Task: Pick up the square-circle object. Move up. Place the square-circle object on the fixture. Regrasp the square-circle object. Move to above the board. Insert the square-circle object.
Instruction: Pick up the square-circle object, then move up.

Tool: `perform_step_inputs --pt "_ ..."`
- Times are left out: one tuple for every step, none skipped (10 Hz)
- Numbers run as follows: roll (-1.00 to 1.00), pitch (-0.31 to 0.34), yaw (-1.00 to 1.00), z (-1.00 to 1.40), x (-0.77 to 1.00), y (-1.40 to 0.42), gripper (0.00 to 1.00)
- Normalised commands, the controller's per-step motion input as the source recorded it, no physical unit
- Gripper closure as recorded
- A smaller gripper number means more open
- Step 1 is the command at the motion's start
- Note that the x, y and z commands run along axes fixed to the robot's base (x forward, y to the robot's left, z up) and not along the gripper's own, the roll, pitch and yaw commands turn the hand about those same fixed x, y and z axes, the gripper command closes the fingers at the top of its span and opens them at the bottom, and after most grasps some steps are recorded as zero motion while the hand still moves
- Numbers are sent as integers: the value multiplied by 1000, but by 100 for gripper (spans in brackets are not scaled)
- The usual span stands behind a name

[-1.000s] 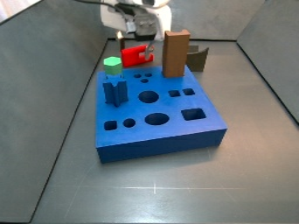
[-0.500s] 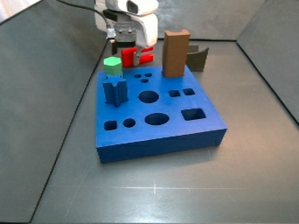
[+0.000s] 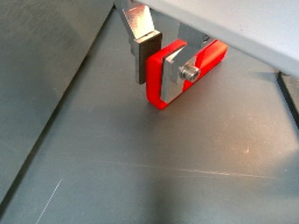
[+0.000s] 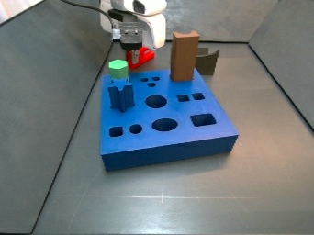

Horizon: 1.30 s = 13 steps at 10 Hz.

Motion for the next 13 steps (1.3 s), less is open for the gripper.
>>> perform_step_inputs --pt "0 0 0 0 0 0 100" --pt "0 0 0 0 0 0 100" --pt "0 0 0 0 0 0 100" --pt "0 0 0 0 0 0 100" --pt "0 0 0 0 0 0 100" --pt "0 0 0 0 0 0 100" --pt "0 0 0 0 0 0 100" --pt "0 0 0 0 0 0 100" --pt "0 0 0 0 0 0 100" --pt "0 0 0 0 0 0 100" --pt "0 0 0 833 0 0 100" --pt "5 -17 6 849 43 38 100" --pt "-28 28 12 718 14 20 100"
